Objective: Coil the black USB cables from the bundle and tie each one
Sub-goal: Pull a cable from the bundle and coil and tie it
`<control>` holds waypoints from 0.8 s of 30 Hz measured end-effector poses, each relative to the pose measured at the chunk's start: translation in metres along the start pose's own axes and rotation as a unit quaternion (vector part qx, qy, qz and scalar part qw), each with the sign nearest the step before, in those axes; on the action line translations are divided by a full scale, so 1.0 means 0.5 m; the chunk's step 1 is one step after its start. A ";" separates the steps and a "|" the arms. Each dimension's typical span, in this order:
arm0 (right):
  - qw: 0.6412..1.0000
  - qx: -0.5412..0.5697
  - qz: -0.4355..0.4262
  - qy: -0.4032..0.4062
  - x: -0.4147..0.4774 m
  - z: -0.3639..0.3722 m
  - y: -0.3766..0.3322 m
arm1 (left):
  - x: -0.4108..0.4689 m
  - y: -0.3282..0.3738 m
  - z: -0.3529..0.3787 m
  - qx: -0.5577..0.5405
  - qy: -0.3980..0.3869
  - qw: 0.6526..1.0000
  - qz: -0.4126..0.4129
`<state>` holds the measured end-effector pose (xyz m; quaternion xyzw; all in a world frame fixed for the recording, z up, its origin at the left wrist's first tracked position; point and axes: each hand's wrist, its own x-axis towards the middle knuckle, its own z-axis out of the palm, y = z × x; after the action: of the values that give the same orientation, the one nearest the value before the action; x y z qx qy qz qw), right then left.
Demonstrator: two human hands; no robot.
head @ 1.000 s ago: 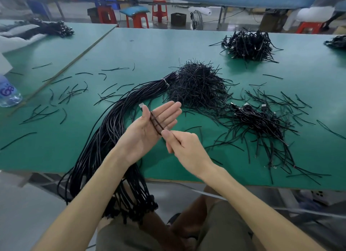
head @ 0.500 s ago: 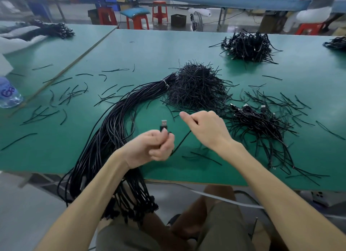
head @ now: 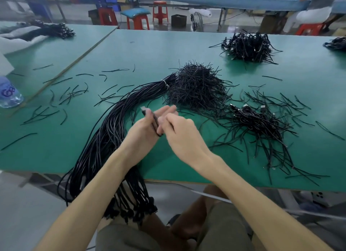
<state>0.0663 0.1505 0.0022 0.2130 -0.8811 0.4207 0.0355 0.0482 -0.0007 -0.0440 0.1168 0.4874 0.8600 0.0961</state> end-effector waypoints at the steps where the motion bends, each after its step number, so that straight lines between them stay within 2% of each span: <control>1: 1.000 0.011 -0.001 -0.012 -0.009 0.011 0.007 | 0.003 0.007 -0.010 -0.056 0.029 0.998 0.006; 4: 0.997 0.021 0.025 -0.066 -0.017 0.027 0.045 | -0.004 0.021 -0.030 -0.219 0.110 0.969 0.006; 6: 0.996 0.007 0.040 -0.086 -0.007 0.017 0.075 | -0.015 0.024 -0.033 -0.253 0.114 0.960 -0.026; 8: 0.995 -0.050 0.024 -0.087 0.007 -0.002 0.097 | -0.022 0.025 -0.029 -0.243 0.092 0.965 -0.046; 11: 0.988 -0.145 -0.020 -0.048 0.032 -0.039 0.115 | -0.023 0.024 -0.012 -0.157 0.056 0.984 -0.064; 13: 0.984 -0.174 -0.028 -0.019 0.050 -0.061 0.118 | -0.022 0.012 0.002 -0.024 0.040 0.997 -0.069; 15: 0.984 -0.179 -0.024 0.006 0.065 -0.070 0.111 | -0.023 -0.005 0.021 0.174 0.029 0.983 -0.048; 17: 0.986 -0.163 -0.013 0.035 0.072 -0.062 0.095 | -0.021 -0.019 0.038 0.298 0.009 0.954 -0.018; 19: 0.992 -0.112 -0.001 0.059 0.072 -0.046 0.073 | -0.020 -0.022 0.044 0.332 0.003 0.943 0.010; 22: 0.998 -0.029 0.013 0.059 0.060 -0.019 0.042 | -0.018 -0.020 0.037 0.344 0.050 0.937 0.024; 24: 0.998 0.005 0.008 0.056 0.046 -0.004 0.030 | -0.012 -0.023 0.028 0.309 0.071 0.948 0.008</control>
<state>0.0391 0.1522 -0.0018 0.1817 -0.8774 0.4366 0.0802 0.0587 0.0151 -0.0476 0.0836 0.7339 0.6740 0.0132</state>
